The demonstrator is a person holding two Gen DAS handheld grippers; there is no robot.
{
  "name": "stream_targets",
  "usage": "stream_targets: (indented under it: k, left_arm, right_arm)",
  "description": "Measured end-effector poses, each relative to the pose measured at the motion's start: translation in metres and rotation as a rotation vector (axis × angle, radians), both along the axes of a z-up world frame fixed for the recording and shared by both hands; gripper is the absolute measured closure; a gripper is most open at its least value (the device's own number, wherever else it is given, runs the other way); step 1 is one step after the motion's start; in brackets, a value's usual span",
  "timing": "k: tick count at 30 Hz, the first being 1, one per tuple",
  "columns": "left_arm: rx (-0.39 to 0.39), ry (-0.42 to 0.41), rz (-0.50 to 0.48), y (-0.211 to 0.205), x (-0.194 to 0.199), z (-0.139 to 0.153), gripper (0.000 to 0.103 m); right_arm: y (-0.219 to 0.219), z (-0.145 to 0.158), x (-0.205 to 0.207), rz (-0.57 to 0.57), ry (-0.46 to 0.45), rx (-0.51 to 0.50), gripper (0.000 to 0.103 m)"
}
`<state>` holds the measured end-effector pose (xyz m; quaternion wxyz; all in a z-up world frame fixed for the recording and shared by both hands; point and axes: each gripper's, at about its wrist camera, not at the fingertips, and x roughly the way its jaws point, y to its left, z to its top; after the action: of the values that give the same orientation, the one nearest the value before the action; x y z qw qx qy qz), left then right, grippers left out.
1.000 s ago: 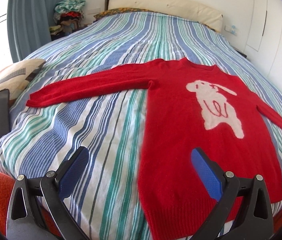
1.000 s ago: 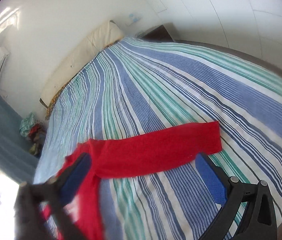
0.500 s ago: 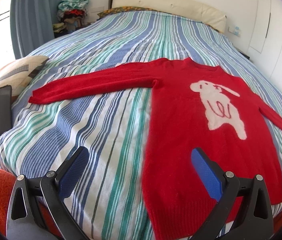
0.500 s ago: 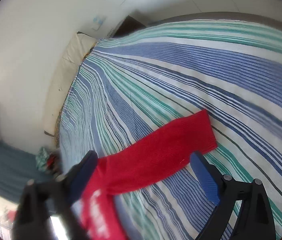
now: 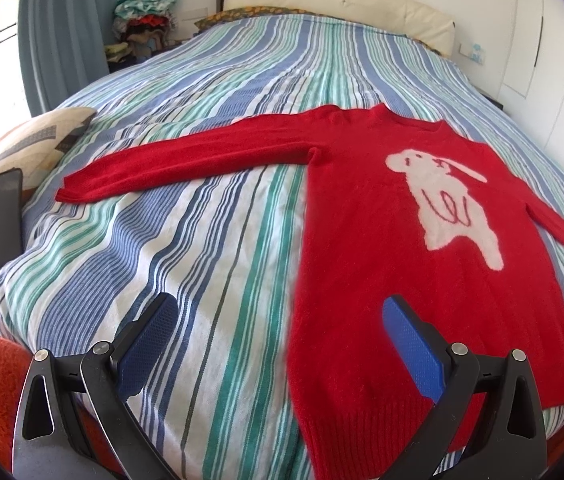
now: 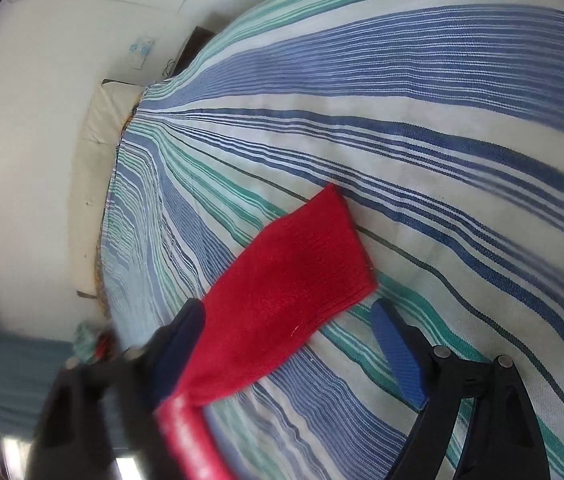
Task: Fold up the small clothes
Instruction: 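Grasp the sleeve cuff nearest the right gripper, then fold the held sleeve across the sweater chest with the right gripper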
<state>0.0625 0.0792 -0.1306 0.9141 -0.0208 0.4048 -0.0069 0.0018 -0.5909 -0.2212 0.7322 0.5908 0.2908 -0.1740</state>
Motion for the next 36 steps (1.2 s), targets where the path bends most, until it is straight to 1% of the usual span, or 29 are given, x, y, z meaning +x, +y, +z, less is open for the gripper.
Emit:
stream_targets:
  k: [1, 2, 4, 6, 7, 8, 9, 10, 12, 13, 15, 17, 20, 23, 25, 27, 29, 30, 32, 33, 34, 35, 36]
  left_arm:
    - [0.004, 0.004, 0.003, 0.0, 0.0, -0.001, 0.001]
    - [0.008, 0.009, 0.006, 0.0, 0.001, -0.003, 0.001]
    - [0.012, 0.025, 0.012, 0.001, 0.004, -0.008, 0.001]
    - [0.011, 0.044, 0.022, 0.002, 0.007, -0.012, 0.001]
    - [0.008, 0.051, 0.026, 0.003, 0.008, -0.014, 0.001]
    - [0.005, 0.055, 0.03, 0.004, 0.009, -0.015, 0.001]
    - [0.002, 0.056, 0.031, 0.004, 0.009, -0.014, 0.001]
    - [-0.003, 0.052, 0.032, 0.005, 0.008, -0.013, 0.001]
    - [-0.012, 0.038, 0.03, 0.007, 0.006, -0.01, 0.001]
    - [-0.018, 0.033, 0.028, 0.007, 0.005, -0.009, 0.001]
    - [-0.027, 0.033, 0.021, 0.007, 0.006, -0.008, 0.001]
    - [-0.039, 0.038, 0.01, 0.005, 0.008, -0.009, 0.001]
    - [-0.062, 0.031, -0.004, 0.004, 0.009, -0.006, 0.001]
    - [-0.075, 0.011, -0.013, 0.004, 0.009, -0.001, 0.001]
    - [-0.081, 0.005, -0.015, 0.005, 0.009, 0.0, 0.001]
    - [-0.09, 0.011, -0.012, 0.008, 0.009, -0.001, 0.001]
    - [-0.099, 0.018, -0.004, 0.011, 0.01, -0.002, 0.001]
    - [-0.102, 0.022, 0.001, 0.012, 0.011, -0.003, 0.001]
    - [-0.108, 0.029, 0.01, 0.015, 0.012, -0.005, 0.001]
    - [-0.112, 0.032, 0.015, 0.017, 0.012, -0.006, 0.001]
    - [-0.118, 0.033, 0.02, 0.018, 0.013, -0.006, 0.001]
    - [-0.124, 0.033, 0.023, 0.019, 0.013, -0.006, 0.001]
    - [-0.13, 0.032, 0.026, 0.019, 0.014, -0.006, 0.001]
  right_arm:
    - [-0.001, -0.005, 0.002, -0.009, 0.012, -0.003, 0.021]
    - [-0.001, -0.01, 0.003, -0.028, 0.025, -0.011, 0.026]
    - [-0.002, -0.014, 0.002, -0.074, 0.022, -0.033, 0.027]
    - [-0.002, -0.014, 0.006, -0.094, 0.02, -0.062, 0.028]
    - [-0.002, -0.012, 0.008, -0.094, 0.027, -0.082, 0.037]
    - [-0.002, -0.012, 0.01, -0.09, 0.035, -0.103, 0.063]
    - [-0.004, -0.012, 0.012, -0.087, 0.055, -0.119, 0.082]
    - [-0.006, -0.014, 0.011, -0.093, 0.084, -0.125, 0.098]
    - [-0.007, -0.01, 0.004, -0.122, 0.079, -0.145, 0.098]
    - [-0.004, -0.001, 0.004, -0.12, 0.073, -0.185, 0.098]
    - [0.008, 0.029, 0.014, -0.07, 0.052, -0.289, 0.098]
    - [0.029, 0.068, 0.034, 0.016, 0.001, -0.388, 0.098]
    - [0.077, 0.138, 0.072, 0.162, -0.112, -0.536, 0.098]
    - [0.143, 0.196, 0.115, 0.338, -0.231, -0.644, 0.098]
    - [0.194, 0.221, 0.144, 0.465, -0.304, -0.677, 0.098]
    - [0.249, 0.233, 0.172, 0.584, -0.353, -0.69, 0.098]
    - [0.302, 0.233, 0.196, 0.693, -0.379, -0.698, 0.098]
    - [0.326, 0.23, 0.206, 0.741, -0.386, -0.708, 0.098]
    - [0.37, 0.212, 0.228, 0.827, -0.389, -0.719, 0.097]
    - [0.388, 0.2, 0.238, 0.869, -0.39, -0.699, 0.095]
    - [0.402, 0.183, 0.247, 0.917, -0.383, -0.662, 0.082]
    - [0.413, 0.167, 0.257, 0.969, -0.361, -0.612, 0.052]
    - [0.421, 0.151, 0.262, 1.013, -0.341, -0.553, 0.037]
